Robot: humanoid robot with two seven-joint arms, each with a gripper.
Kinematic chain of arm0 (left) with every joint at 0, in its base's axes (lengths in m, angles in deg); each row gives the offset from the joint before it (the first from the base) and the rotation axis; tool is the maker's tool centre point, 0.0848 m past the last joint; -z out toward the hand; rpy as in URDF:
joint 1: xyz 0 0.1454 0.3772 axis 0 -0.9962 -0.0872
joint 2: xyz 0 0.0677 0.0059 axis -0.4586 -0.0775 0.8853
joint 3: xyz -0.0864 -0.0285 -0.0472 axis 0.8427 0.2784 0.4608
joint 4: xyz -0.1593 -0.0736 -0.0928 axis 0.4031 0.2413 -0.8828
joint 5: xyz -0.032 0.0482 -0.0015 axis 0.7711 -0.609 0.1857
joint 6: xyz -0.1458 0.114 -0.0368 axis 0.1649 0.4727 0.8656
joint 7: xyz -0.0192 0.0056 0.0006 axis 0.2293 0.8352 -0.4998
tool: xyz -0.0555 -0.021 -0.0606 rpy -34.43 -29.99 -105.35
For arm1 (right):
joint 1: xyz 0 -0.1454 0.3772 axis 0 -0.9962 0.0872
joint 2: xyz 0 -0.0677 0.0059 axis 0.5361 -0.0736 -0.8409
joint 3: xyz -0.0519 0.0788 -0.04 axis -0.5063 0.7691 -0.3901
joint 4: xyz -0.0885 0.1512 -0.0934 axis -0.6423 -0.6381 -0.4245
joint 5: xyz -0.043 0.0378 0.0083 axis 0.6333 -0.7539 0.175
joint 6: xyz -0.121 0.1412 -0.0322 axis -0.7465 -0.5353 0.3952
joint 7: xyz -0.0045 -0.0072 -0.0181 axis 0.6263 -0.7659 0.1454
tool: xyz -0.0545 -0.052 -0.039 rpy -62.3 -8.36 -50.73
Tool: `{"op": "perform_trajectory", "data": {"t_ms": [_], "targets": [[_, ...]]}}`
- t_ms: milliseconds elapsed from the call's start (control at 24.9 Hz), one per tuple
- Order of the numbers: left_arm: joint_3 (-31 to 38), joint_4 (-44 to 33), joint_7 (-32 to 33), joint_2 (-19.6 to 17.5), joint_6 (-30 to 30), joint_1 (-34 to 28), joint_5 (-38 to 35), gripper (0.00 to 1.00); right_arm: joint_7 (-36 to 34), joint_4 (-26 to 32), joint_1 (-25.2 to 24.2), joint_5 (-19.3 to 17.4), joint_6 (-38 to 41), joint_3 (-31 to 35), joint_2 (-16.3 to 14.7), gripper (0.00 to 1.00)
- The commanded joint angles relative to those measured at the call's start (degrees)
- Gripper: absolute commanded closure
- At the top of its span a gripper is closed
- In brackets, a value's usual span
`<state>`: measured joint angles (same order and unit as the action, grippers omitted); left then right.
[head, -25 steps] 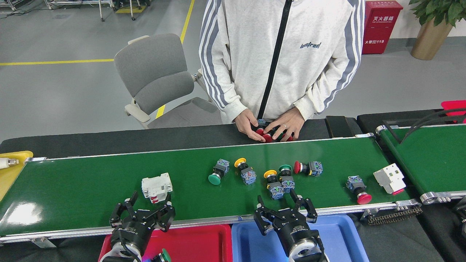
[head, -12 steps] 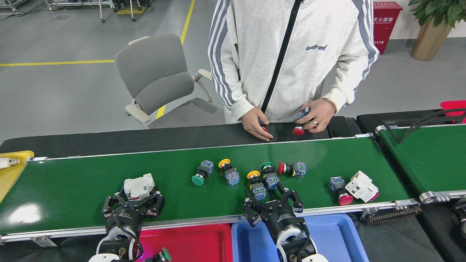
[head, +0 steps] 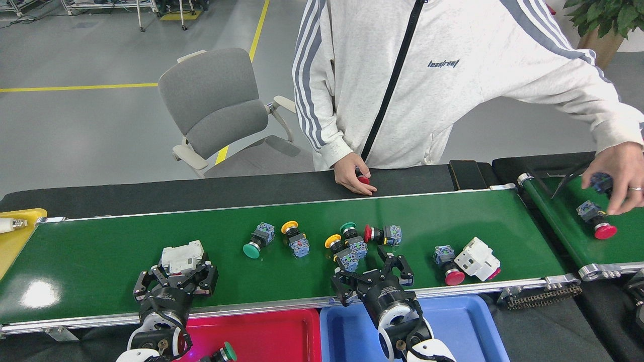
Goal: Pick switch part from conveyor to tray
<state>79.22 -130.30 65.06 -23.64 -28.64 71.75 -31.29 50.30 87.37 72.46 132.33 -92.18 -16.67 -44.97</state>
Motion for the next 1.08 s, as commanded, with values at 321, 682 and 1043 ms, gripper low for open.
{"op": "perform_trajectory", "data": {"t_ms": [321, 682, 1043], "targets": [[8.4, -14.3, -2.4, -1.5, 16.2, -8.5, 0.4, 0.82, -0.5, -11.6, 9.6, -3.1, -0.4, -0.2, 1.0, 0.00], [8.9, -14.2, -4.1, -1.5, 16.3, -8.7, 0.3, 0.82, 0.0, -18.4, 16.7, -3.7, -0.1, -6.0, 0.9, 0.81], [9.0, -14.2, -4.2, -1.5, 15.7, -9.9, 0.3, 0.82, 0.0, -16.4, 16.2, -3.9, 0.3, -6.5, 0.6, 0.98]]}}
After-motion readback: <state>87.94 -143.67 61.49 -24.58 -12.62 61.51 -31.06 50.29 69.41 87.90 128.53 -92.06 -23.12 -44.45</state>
